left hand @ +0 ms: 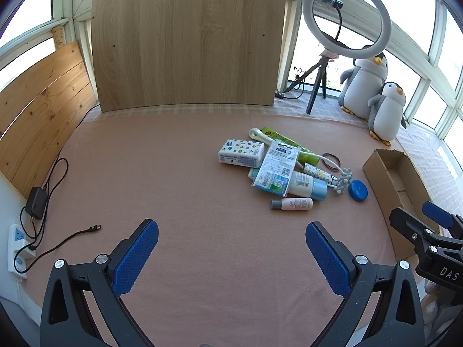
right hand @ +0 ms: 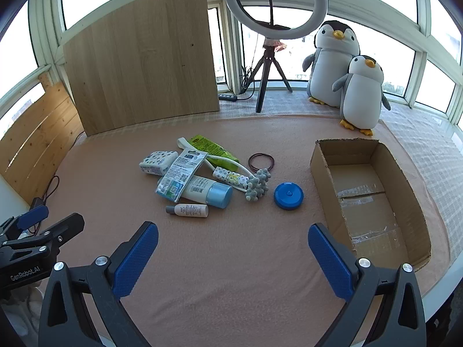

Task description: Organize objects

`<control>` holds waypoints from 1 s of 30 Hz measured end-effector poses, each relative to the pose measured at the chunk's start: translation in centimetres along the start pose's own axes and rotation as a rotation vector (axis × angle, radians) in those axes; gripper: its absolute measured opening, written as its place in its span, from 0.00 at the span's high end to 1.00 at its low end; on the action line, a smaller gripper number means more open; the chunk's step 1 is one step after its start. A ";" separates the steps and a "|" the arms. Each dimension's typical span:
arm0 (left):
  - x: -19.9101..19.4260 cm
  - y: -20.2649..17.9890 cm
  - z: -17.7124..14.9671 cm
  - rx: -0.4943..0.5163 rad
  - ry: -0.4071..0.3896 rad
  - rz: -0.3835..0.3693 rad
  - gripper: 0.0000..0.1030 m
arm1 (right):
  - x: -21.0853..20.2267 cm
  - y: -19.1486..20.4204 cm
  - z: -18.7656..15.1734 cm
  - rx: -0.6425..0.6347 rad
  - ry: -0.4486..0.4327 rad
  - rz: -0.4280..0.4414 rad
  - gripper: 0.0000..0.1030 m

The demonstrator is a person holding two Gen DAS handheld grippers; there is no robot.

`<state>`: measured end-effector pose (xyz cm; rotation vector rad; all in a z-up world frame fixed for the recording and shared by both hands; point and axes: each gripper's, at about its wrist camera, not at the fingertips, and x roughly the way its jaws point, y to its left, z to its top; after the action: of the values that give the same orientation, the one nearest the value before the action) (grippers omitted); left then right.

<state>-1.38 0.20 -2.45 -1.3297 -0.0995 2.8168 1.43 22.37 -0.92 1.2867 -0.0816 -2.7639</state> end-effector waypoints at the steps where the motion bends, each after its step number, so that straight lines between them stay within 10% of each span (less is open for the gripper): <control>1: 0.0 0.0 0.0 0.001 0.000 0.000 0.00 | 0.0 0.0 0.0 -0.001 0.000 0.000 0.01; 30: 1.0 -0.2 0.3 0.000 0.010 0.005 0.00 | 0.7 0.4 0.0 -0.009 0.014 0.003 0.01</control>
<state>-2.29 0.38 -2.99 -1.3460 -0.0955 2.8140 0.96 21.94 -1.43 1.3029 -0.0703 -2.7497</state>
